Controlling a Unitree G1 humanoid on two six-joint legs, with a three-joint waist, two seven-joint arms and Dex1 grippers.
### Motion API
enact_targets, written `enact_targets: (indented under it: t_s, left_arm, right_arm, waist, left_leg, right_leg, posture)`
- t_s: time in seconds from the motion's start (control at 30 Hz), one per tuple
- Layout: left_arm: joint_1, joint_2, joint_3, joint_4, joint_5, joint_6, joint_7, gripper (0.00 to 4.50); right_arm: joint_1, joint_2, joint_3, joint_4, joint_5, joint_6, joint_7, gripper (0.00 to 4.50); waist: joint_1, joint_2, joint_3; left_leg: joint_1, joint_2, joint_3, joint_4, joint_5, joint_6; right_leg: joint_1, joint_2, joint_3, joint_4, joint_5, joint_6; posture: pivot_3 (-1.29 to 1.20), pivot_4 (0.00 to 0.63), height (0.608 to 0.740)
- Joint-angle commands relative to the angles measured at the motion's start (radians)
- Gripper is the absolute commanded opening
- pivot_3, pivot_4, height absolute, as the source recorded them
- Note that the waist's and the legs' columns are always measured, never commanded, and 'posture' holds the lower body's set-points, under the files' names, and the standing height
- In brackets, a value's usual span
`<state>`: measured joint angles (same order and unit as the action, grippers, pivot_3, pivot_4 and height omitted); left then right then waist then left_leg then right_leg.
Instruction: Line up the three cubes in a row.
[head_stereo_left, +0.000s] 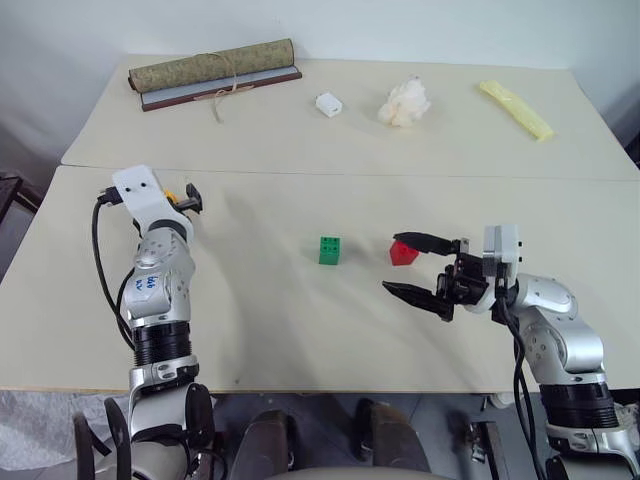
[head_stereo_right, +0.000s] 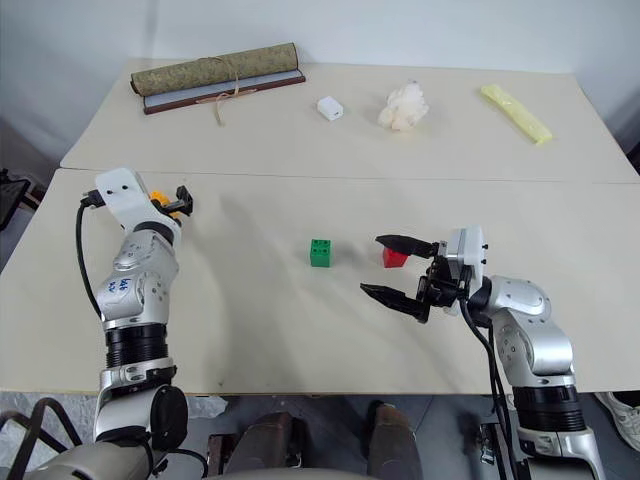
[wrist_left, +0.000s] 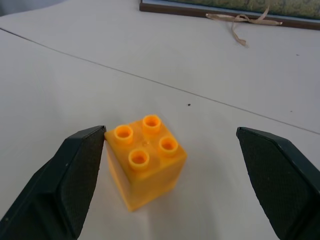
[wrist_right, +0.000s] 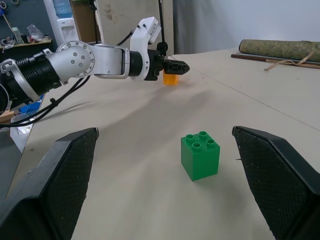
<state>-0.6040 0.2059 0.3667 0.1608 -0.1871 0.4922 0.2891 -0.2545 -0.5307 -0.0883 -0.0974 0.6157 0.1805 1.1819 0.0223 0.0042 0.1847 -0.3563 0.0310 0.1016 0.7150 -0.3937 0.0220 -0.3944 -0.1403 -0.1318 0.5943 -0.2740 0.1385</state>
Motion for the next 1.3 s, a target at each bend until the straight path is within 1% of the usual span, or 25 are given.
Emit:
enact_targets:
  t_s: [0.03,0.1,0.2,0.4,0.47,0.53,0.6,0.67,0.77,0.8,0.83,0.87,0.93,0.97,1.0,1.03,1.1,1.23,1.3]
  left_arm:
    - [-0.004,-0.005,0.003,-0.033,0.012,-0.013,0.019,4.41]
    - [0.005,-0.004,-0.002,-0.037,0.012,-0.013,0.013,4.41]
    - [0.011,-0.007,0.001,-0.038,0.009,-0.013,0.015,3.91]
    - [0.022,0.003,0.015,-0.033,-0.010,0.005,-0.010,2.07]
    - [0.027,0.009,0.020,-0.027,-0.037,0.008,-0.054,1.50]
    - [0.035,0.029,0.023,-0.031,-0.076,0.048,-0.121,1.47]
    - [0.048,0.072,0.027,-0.028,-0.137,0.048,-0.260,1.47]
    - [0.067,0.158,-0.004,-0.016,-0.176,-0.005,-0.482,1.47]
    - [0.095,0.314,-0.097,0.020,-0.203,-0.096,-0.871,1.47]
    - [0.092,0.362,-0.128,0.049,-0.197,-0.165,-1.001,1.47]
    - [0.086,0.393,-0.147,0.078,-0.192,-0.218,-1.087,1.47]
    - [0.070,0.426,-0.172,0.119,-0.194,-0.289,-1.216,1.47]
    - [0.009,0.506,-0.287,0.238,-0.145,-0.476,-1.546,1.47]
    - [-0.017,0.526,-0.326,0.289,-0.125,-0.557,-1.652,1.47]
    - [-0.061,0.531,-0.357,0.366,-0.103,-0.607,-1.720,1.47]
    - [-0.117,0.517,-0.381,0.468,-0.072,-0.678,-1.757,1.47]
    - [-0.216,0.474,-0.419,0.657,-0.010,-0.790,-1.777,1.47]
    - [-0.331,0.417,-0.460,0.914,0.087,-0.944,-1.773,1.47]
    - [-0.363,0.402,-0.467,0.990,0.120,-0.985,-1.748,1.47]
  right_arm:
    - [0.011,0.000,-0.017,-0.045,0.019,-0.004,-0.007,4.50]
    - [0.013,0.002,-0.018,-0.041,0.017,-0.007,-0.008,4.50]
    - [0.014,0.003,-0.018,-0.036,0.016,-0.011,-0.010,4.50]
    - [0.013,0.008,-0.018,-0.035,0.013,-0.017,-0.018,4.50]
    - [0.015,0.009,-0.020,-0.034,0.011,-0.021,-0.020,4.50]
    - [0.019,0.009,-0.024,-0.037,0.010,-0.024,-0.025,4.50]
    - [0.028,0.005,-0.030,-0.043,0.009,-0.028,-0.028,4.50]
    - [0.039,-0.004,-0.040,-0.050,0.010,-0.030,-0.032,4.50]
    - [0.060,-0.021,-0.058,-0.062,0.012,-0.028,-0.035,4.50]
    - [0.069,-0.030,-0.067,-0.066,0.013,-0.028,-0.035,4.50]
    - [0.073,-0.034,-0.072,-0.068,0.013,-0.027,-0.035,4.50]
    - [0.083,-0.043,-0.081,-0.071,0.013,-0.026,-0.034,4.50]
    - [0.120,-0.070,-0.116,-0.088,0.021,-0.021,-0.031,4.50]
    - [0.132,-0.079,-0.126,-0.093,0.024,-0.018,-0.030,4.50]
    - [0.147,-0.089,-0.138,-0.098,0.026,-0.017,-0.028,4.50]
    - [0.166,-0.101,-0.153,-0.102,0.028,-0.018,-0.023,4.50]
    - [0.206,-0.121,-0.185,-0.110,0.030,-0.022,-0.015,4.50]
    - [0.277,-0.137,-0.230,-0.143,0.037,-0.019,-0.022,4.50]
    - [0.305,-0.136,-0.244,-0.159,0.038,-0.018,-0.029,4.50]
  waist:
    - [0.000,0.000,0.000]
    - [0.002,0.000,0.000]
    - [0.003,0.000,0.000]
    - [0.001,0.000,0.000]
    - [0.002,0.000,0.000]
    - [0.003,0.000,0.000]
    - [0.003,0.000,0.000]
    - [0.001,0.000,0.000]
    - [-0.003,0.000,0.000]
    - [-0.002,0.000,0.000]
    - [-0.002,0.000,0.000]
    - [-0.002,0.000,0.000]
    - [0.002,0.001,0.000]
    - [0.002,0.001,0.000]
    - [0.002,0.001,0.000]
    - [0.001,0.001,0.000]
    - [0.005,0.001,0.000]
    - [-0.004,0.000,0.000]
    - [-0.003,0.000,0.000]
  left_leg:
    - [0.000,0.000,0.000,0.000,0.000,0.000]
    - [0.000,0.000,0.000,0.000,0.000,0.000]
    - [0.000,0.000,0.000,0.000,0.000,0.000]
    - [0.000,0.000,0.000,0.000,0.000,0.000]
    - [0.000,0.000,0.000,0.000,0.000,0.000]
    - [0.000,0.000,0.000,0.000,0.000,0.000]
    - [0.000,0.000,0.000,0.000,0.000,0.000]
    - [0.000,0.000,0.000,0.000,0.000,0.000]
    - [-0.001,0.000,0.002,0.000,0.000,-0.001]
    - [-0.001,0.000,0.002,-0.001,0.000,-0.001]
    - [-0.001,0.001,0.003,0.000,0.000,-0.001]
    - [-0.001,0.001,0.003,-0.001,0.000,-0.001]
    - [-0.001,0.001,0.004,-0.001,0.000,-0.001]
    - [-0.001,0.001,0.004,-0.001,0.000,-0.001]
    - [-0.001,0.001,0.004,-0.001,0.000,-0.001]
    - [-0.001,0.001,0.005,-0.001,0.000,-0.001]
    - [-0.002,0.001,0.005,-0.001,0.000,-0.001]
    - [-0.002,0.001,0.005,-0.001,0.000,-0.001]
    - [-0.002,0.001,0.005,-0.002,0.000,-0.001]
  right_leg:
    - [0.000,0.000,0.000,0.000,0.000,0.000]
    - [0.000,0.000,0.000,0.000,0.000,0.000]
    - [0.000,0.000,0.000,0.000,0.000,0.000]
    - [0.000,0.000,0.000,0.000,0.000,0.000]
    - [0.000,0.000,0.000,0.000,0.000,0.000]
    - [0.000,0.000,0.000,0.000,0.000,0.000]
    - [0.000,0.000,0.000,0.000,0.000,0.000]
    - [0.000,0.000,0.000,0.000,0.000,0.000]
    - [-0.002,0.001,0.000,0.000,0.000,0.000]
    - [-0.002,0.001,0.001,0.000,0.000,0.000]
    - [-0.003,0.001,0.001,0.000,0.000,0.000]
    - [-0.003,0.001,0.001,0.000,0.000,0.000]
    - [-0.003,0.001,0.001,0.000,0.000,0.000]
    - [-0.003,0.001,0.001,0.000,0.000,0.000]
    - [-0.003,0.001,0.001,-0.001,0.000,0.000]
    - [-0.003,0.001,0.001,-0.001,0.000,0.000]
    - [-0.003,0.002,0.001,-0.001,0.000,0.000]
    - [-0.003,0.002,0.001,-0.001,0.000,0.001]
    - [-0.003,0.002,0.001,-0.002,0.000,0.001]
  posture:
    - [0.00,0.150,0.740]
    - [0.00,0.150,0.740]
    - [0.00,0.150,0.740]
    - [0.00,0.150,0.740]
    - [0.00,0.150,0.740]
    - [0.00,0.150,0.740]
    - [0.00,0.150,0.740]
    - [0.00,0.150,0.740]
    - [0.00,0.150,0.740]
    - [0.00,0.150,0.740]
    - [0.00,0.150,0.740]
    - [0.00,0.150,0.740]
    - [0.00,0.150,0.740]
    - [0.00,0.150,0.740]
    - [0.00,0.150,0.740]
    - [0.00,0.150,0.740]
    - [0.00,0.150,0.740]
    - [0.00,0.150,0.740]
    - [0.00,0.150,0.740]
